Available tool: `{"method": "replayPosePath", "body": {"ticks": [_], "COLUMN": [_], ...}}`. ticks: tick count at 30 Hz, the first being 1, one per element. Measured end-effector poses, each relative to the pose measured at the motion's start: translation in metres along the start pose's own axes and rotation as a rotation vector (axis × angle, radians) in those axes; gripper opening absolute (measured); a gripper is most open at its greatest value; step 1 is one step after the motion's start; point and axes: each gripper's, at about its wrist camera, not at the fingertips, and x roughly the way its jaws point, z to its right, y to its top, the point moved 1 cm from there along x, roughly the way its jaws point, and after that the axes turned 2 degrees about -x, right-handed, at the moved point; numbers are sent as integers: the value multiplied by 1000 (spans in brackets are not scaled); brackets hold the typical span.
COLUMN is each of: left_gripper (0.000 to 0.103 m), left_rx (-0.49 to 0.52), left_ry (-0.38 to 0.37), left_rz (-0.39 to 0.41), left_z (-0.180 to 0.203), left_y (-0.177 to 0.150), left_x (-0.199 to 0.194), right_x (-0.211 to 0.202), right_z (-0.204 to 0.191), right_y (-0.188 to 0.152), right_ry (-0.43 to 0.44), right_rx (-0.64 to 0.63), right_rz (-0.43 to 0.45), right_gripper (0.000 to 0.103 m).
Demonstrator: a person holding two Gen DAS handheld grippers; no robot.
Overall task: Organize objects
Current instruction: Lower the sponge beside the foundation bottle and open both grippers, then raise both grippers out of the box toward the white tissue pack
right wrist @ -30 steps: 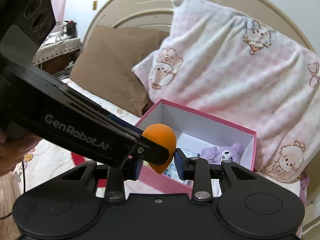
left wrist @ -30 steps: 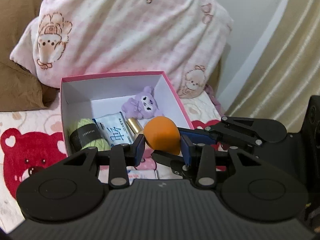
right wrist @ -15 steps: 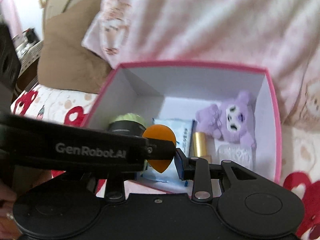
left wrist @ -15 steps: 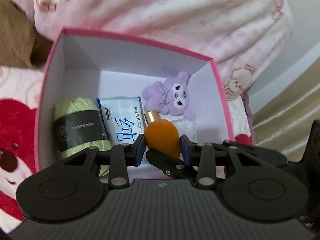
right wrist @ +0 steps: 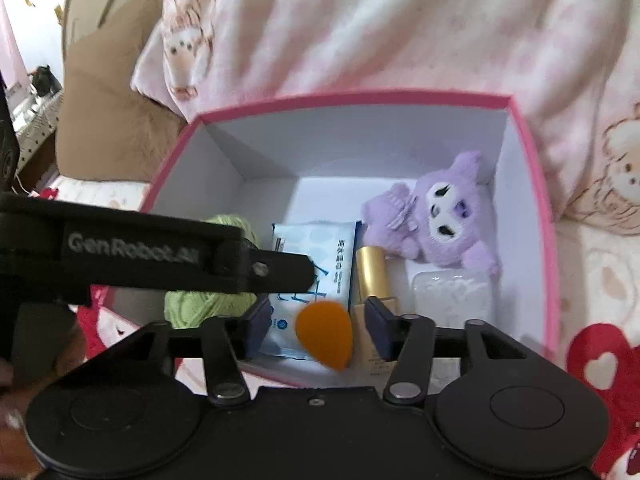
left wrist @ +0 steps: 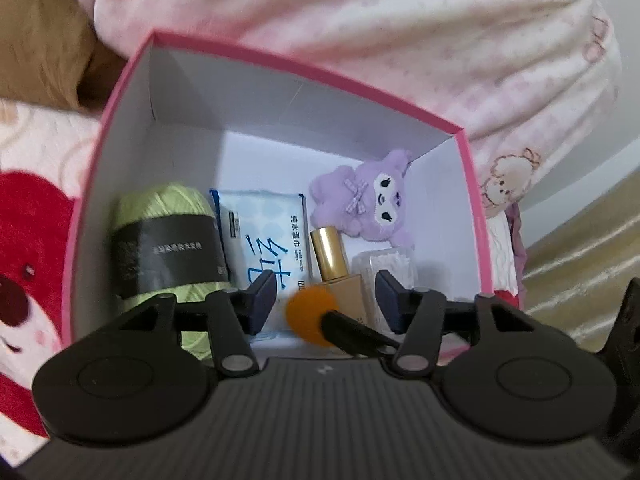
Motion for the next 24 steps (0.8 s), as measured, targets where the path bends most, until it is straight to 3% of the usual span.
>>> {"method": "replayPosePath", "body": {"ticks": [10, 15, 24], "left_gripper": [69, 70, 80], "left_rx": [235, 305, 333], "left_ry": [99, 110, 100], "left_rz": [11, 5, -25], "left_z": [25, 33, 28], "left_y": [-20, -37, -71], "left_x": [-86, -125, -145], "right_x": [-88, -128, -166], "right_z": [-14, -30, -45], "right_y": [-21, -33, -65], "right_ry": [4, 19, 63], "right_rx": [-57, -108, -142], "right_rz": [60, 71, 97], "right_gripper": [68, 71, 77]}}
